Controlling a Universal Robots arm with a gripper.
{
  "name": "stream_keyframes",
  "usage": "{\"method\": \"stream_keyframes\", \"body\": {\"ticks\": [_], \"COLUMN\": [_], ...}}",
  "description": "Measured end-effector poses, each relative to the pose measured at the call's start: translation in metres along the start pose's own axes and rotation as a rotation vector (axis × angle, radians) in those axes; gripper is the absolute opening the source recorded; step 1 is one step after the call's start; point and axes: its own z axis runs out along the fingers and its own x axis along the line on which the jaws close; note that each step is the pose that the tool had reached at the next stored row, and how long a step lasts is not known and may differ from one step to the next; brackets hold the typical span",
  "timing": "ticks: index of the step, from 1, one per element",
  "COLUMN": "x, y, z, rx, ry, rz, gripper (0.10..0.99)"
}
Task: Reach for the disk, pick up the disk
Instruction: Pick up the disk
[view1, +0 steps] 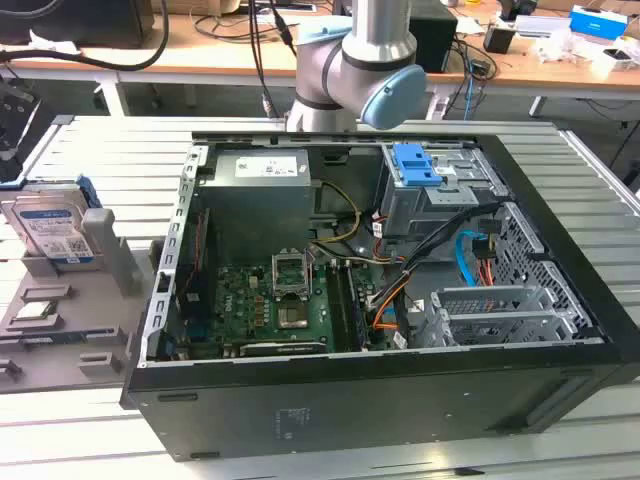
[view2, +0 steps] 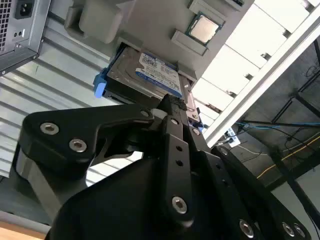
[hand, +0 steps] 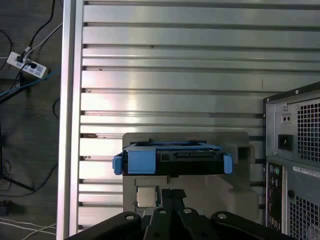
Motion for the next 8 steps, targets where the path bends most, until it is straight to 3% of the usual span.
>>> {"method": "stream_keyframes", "body": {"ticks": [5,8], "x": [0.0000,0.0000], "y": [0.0000,0.0000], "z": [0.0000,0.0000], "rx": [0.000,0.000], "ry": [0.0016,0.0035], "rz": [-0.041,-0.093], "gripper": [0.106,0.106]}}
